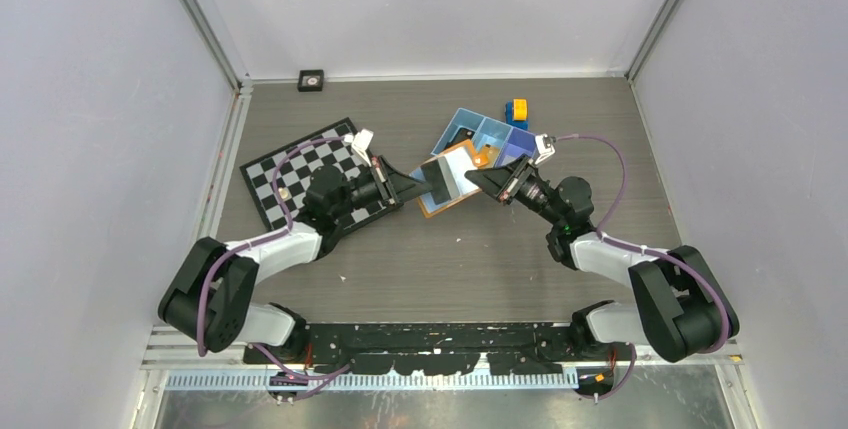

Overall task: Take the credit cards out of the card holder
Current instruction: Remove the credit card from the card holder, then place the credit card in the storage box.

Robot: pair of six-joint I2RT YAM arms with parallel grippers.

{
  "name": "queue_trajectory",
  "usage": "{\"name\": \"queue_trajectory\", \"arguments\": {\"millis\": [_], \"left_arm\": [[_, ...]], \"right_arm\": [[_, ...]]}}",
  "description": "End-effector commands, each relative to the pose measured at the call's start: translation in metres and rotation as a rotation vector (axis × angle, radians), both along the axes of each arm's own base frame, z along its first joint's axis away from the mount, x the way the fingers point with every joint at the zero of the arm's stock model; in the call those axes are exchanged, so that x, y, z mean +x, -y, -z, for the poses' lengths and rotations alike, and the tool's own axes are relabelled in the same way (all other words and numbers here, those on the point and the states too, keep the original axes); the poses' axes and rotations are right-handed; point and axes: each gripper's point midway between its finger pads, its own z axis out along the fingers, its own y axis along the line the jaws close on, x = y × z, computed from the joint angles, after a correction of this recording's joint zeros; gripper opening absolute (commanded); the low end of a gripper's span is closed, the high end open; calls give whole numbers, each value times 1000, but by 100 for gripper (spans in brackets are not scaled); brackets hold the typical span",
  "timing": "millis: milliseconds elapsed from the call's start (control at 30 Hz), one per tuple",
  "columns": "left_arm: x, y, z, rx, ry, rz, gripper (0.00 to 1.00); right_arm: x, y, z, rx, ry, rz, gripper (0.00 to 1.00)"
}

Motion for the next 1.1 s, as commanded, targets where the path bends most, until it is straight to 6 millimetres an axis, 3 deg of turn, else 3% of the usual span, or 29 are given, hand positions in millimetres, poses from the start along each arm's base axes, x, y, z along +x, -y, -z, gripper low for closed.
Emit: {"name": "queue_trajectory", "arguments": {"millis": [0,267,600,733,900,1000,1067], "left_arm": [[3,1,-15,-27,60,7,0],[8,0,-4,4,23,-5,0],[17,4,2,36,-5,14,0],[35,7,11,177,-45,9,0],[58,4,16,347,-73,-28,0],[74,13,7,383,-68,-3,0],[82,20,14,423,-85,44,0]], "right_arm": [[-3,4,-27,53,93,14,0],[18,37,-1,-4,-10,192,0],[30,60,32,-120,-118,325,0],[34,71,53,-200,-182,387,0],[33,76,64,-230,-193,408,1],[30,76,72,-247,-208,407,0],[28,78,76,-255,-213,409,0]]}}
